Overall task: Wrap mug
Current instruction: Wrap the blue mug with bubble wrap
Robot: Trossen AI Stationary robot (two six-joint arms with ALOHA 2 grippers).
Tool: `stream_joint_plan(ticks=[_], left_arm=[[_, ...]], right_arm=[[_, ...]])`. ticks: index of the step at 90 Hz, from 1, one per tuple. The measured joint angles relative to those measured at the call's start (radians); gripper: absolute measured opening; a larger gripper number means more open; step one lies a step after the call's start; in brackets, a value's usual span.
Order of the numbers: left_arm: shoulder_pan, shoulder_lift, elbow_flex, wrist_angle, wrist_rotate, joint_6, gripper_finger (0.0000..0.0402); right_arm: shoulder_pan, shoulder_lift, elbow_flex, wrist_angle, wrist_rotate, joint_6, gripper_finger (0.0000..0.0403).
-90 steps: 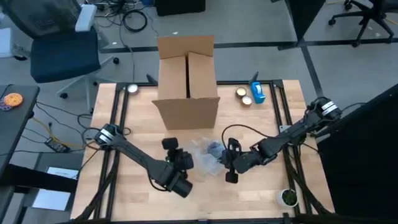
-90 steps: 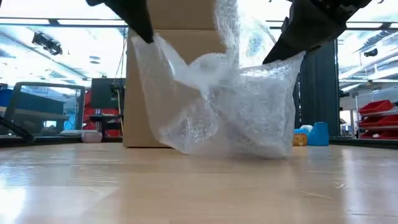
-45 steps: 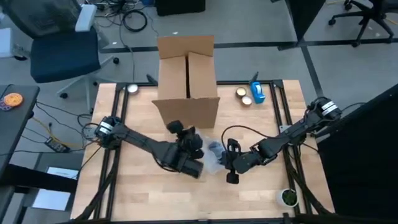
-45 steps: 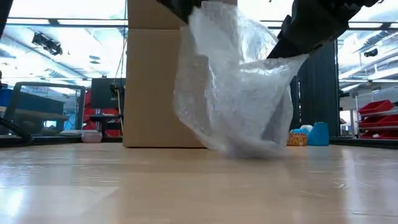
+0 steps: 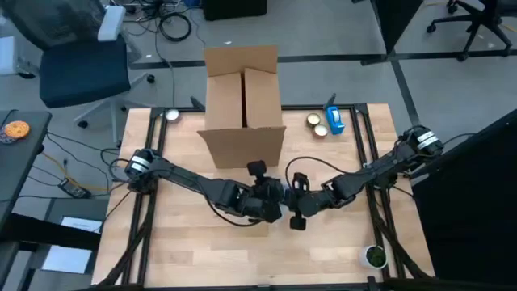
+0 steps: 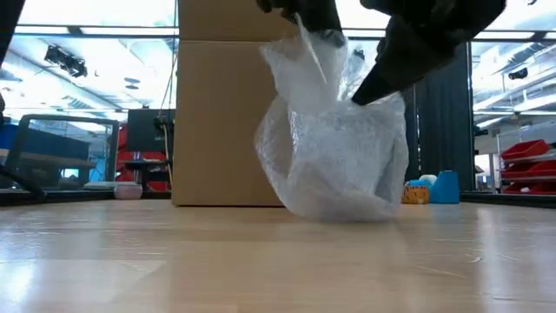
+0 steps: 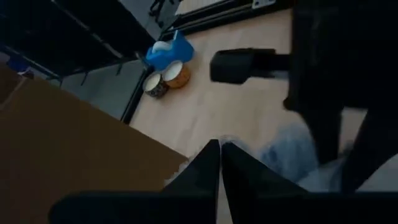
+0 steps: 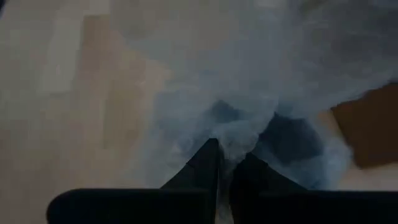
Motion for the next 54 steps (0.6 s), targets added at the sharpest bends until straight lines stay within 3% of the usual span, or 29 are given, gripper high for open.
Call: stream_joint_plan(ticks=[27, 40, 54], left_arm=[[-0.016, -0.001, 0.006, -0.003, 0.063, 0.020, 0.0000], [-0.016, -0.001, -0.008, 0.031, 0.153, 0.020, 0.0000], [-0.007, -0.001, -0.017, 0.037, 0.162, 0.026, 0.0000]], right_arm=[[-0.091, 0.000, 0.000, -0.056, -0.022, -0.129, 0.0000], [-0.117, 0.000, 0.000, -0.095, -0.064, -0.167, 0.0000], [-0.127, 0.000, 0.000, -0.102, -0.071, -0.220, 0.0002]])
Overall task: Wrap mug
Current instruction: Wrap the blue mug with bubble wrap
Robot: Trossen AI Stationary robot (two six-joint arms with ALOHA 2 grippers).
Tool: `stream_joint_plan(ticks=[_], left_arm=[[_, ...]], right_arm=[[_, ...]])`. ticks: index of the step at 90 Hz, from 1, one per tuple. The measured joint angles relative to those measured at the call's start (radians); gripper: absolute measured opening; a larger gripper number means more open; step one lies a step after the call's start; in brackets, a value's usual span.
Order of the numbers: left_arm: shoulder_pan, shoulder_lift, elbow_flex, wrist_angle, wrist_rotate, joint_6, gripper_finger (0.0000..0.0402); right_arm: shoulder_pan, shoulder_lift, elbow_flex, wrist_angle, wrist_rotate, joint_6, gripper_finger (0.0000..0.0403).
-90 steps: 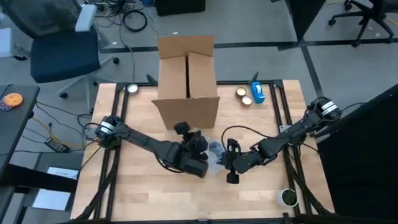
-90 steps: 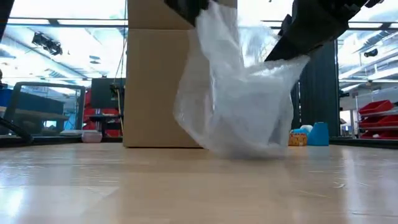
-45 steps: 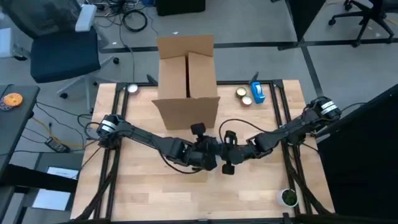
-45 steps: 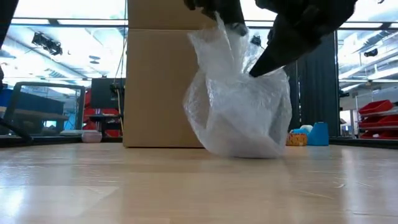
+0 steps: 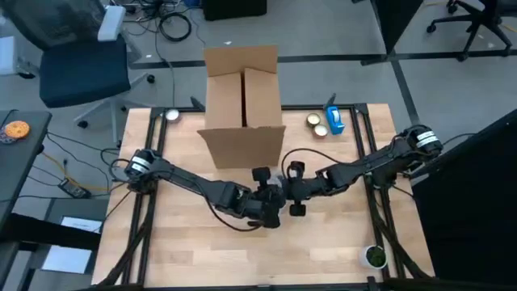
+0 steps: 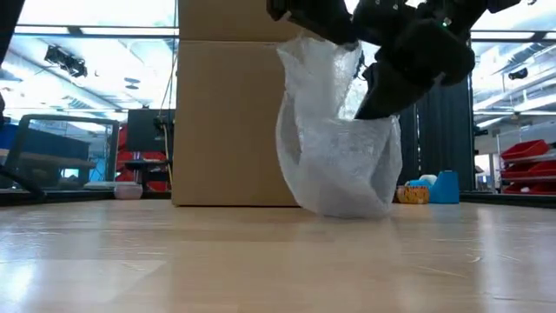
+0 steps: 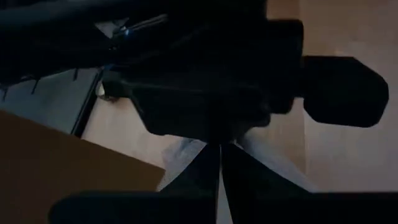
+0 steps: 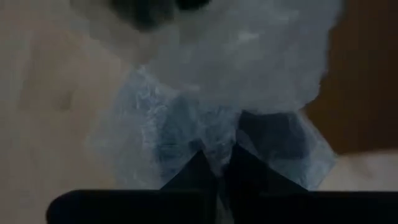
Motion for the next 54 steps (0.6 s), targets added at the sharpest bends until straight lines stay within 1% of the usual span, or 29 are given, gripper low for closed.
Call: stream_joint_plan(ticks=[12, 20, 39, 45, 54], left_arm=[[0.014, 0.000, 0.000, 0.006, 0.000, 0.005, 0.0000], [0.026, 0.001, 0.000, 0.018, 0.000, 0.050, 0.0000], [0.087, 0.001, -0.002, 0.050, 0.025, 0.130, 0.0000], [0.110, 0.001, -0.001, 0.065, 0.044, 0.147, 0.0000], [0.140, 0.001, -0.001, 0.091, 0.114, 0.155, 0.0000]], right_arm=[[-0.001, 0.000, 0.000, 0.003, 0.000, -0.058, 0.0018], [-0.001, 0.000, 0.000, 0.010, 0.000, -0.075, 0.0038], [0.000, -0.013, -0.002, 0.013, 0.009, -0.059, 0.0087], [0.006, -0.033, -0.002, 0.020, 0.006, -0.053, 0.0098], [0.020, -0.074, -0.001, 0.011, 0.030, -0.057, 0.0110]])
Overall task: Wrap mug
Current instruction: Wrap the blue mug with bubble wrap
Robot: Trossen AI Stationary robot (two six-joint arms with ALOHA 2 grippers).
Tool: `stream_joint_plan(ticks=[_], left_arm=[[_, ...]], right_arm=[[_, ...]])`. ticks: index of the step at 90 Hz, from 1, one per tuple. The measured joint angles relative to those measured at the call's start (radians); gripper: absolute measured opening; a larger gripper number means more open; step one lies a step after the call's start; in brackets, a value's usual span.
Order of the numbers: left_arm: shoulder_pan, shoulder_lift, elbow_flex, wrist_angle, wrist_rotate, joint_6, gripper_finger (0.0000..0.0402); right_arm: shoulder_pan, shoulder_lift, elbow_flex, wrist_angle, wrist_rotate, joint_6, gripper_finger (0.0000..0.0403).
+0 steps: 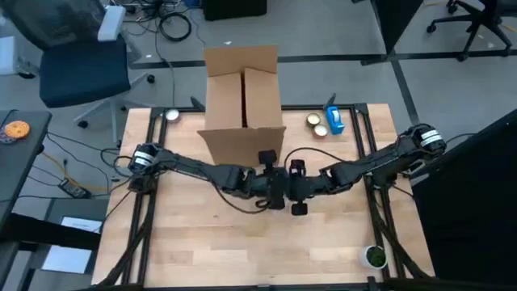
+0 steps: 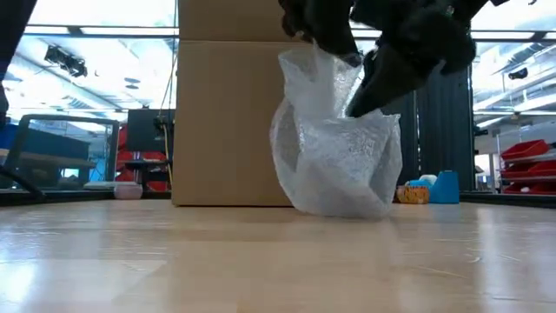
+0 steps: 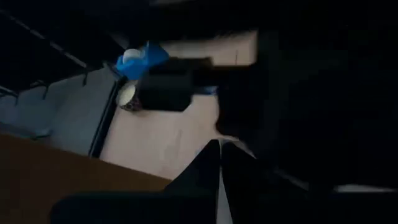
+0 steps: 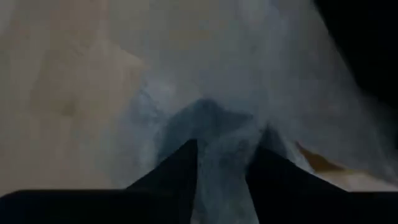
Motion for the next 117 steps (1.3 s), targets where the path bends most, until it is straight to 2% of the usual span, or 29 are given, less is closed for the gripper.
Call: stream_joint_plan(ticks=[10, 20, 44, 61, 78, 91, 105, 117], left_arm=[[0.019, 0.000, 0.002, 0.037, 0.064, 0.001, 0.0000], [0.032, 0.000, 0.002, 0.054, 0.069, 0.014, 0.0000], [0.079, 0.001, 0.002, 0.050, 0.071, 0.026, 0.0000], [0.121, 0.001, 0.002, 0.053, 0.073, 0.028, 0.0000], [0.132, 0.001, -0.001, 0.021, 0.066, 0.048, 0.0000], [0.127, 0.002, -0.003, -0.027, 0.051, 0.060, 0.0000], [0.125, 0.002, -0.005, -0.061, 0.058, 0.048, 0.0000], [0.120, 0.003, -0.002, -0.110, 0.090, -0.013, 0.0000]], right_arm=[[0.008, -0.050, 0.000, -0.059, 0.065, -0.007, 0.0116], [0.016, -0.105, 0.001, -0.124, 0.108, 0.021, 0.0115], [0.104, -0.202, 0.002, -0.143, 0.090, 0.122, 0.0103], [0.104, -0.088, 0.002, -0.042, -0.008, 0.154, 0.0084], [0.035, 0.047, 0.002, -0.041, 0.080, 0.123, 0.0045], [-0.020, 0.095, 0.003, -0.041, 0.076, 0.066, 0.0007], [-0.035, 0.118, 0.003, -0.028, 0.074, 0.035, 0.0004], [0.000, 0.100, 0.003, -0.034, 0.098, 0.022, 0.0001]])
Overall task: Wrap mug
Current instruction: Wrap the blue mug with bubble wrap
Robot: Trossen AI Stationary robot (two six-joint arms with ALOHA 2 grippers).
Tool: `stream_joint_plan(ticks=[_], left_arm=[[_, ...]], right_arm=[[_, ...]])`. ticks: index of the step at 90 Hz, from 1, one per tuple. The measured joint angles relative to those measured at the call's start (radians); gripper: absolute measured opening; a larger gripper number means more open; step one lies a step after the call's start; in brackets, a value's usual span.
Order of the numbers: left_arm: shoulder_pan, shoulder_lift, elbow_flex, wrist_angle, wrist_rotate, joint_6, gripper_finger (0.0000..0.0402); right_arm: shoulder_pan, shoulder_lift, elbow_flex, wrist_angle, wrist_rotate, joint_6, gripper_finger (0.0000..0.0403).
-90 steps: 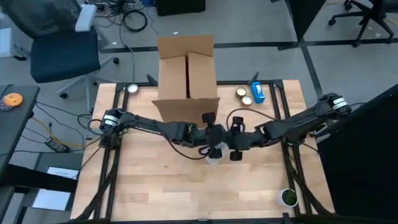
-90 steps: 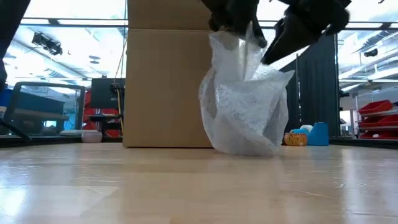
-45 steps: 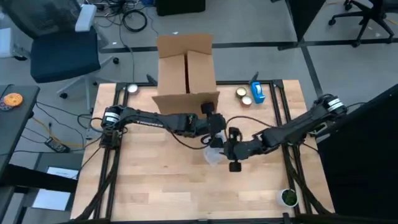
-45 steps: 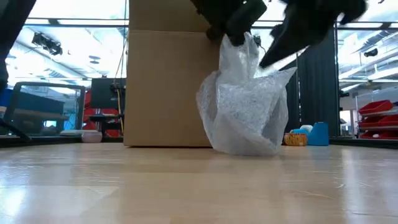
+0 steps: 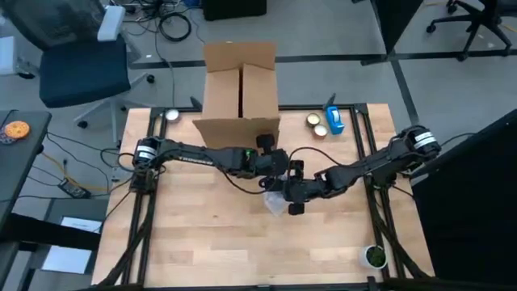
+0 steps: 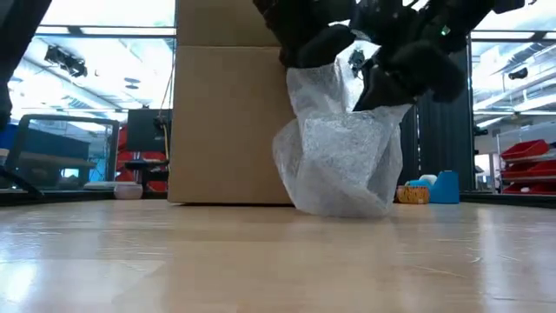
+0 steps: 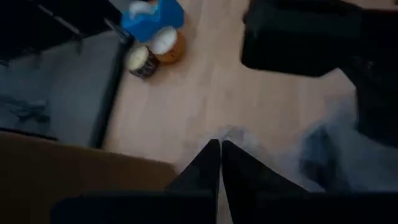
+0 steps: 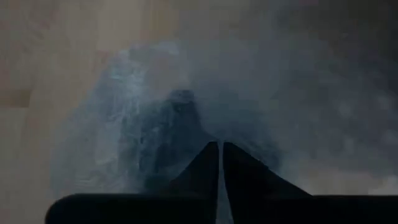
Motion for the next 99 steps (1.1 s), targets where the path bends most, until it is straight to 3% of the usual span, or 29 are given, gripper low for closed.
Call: stream_joint_plan(ticks=[17, 38, 50, 71, 87, 99], left_arm=[[-0.012, -0.005, 0.007, -0.016, 0.113, -0.015, 0.0000], [-0.007, -0.006, 0.007, -0.008, 0.111, -0.013, 0.0000], [-0.015, -0.012, 0.005, 0.008, 0.130, -0.022, 0.0000], [-0.051, -0.017, 0.005, 0.068, 0.129, -0.053, 0.0000], [-0.087, -0.026, 0.005, 0.110, 0.127, -0.068, 0.0000], [-0.093, -0.030, 0.004, 0.117, 0.116, -0.067, 0.0000]], right_arm=[[0.052, -0.082, -0.003, -0.026, 0.019, 0.021, 0.0000], [0.101, -0.142, -0.003, -0.055, 0.009, 0.051, 0.0000], [0.110, -0.141, -0.023, 0.007, -0.067, 0.055, 0.0000], [0.015, -0.140, -0.160, 0.187, -0.046, 0.085, 0.0000], [-0.064, -0.140, -0.255, 0.428, -0.161, 0.103, 0.0000], [-0.118, -0.140, -0.271, 0.472, -0.182, 0.172, 0.0000]])
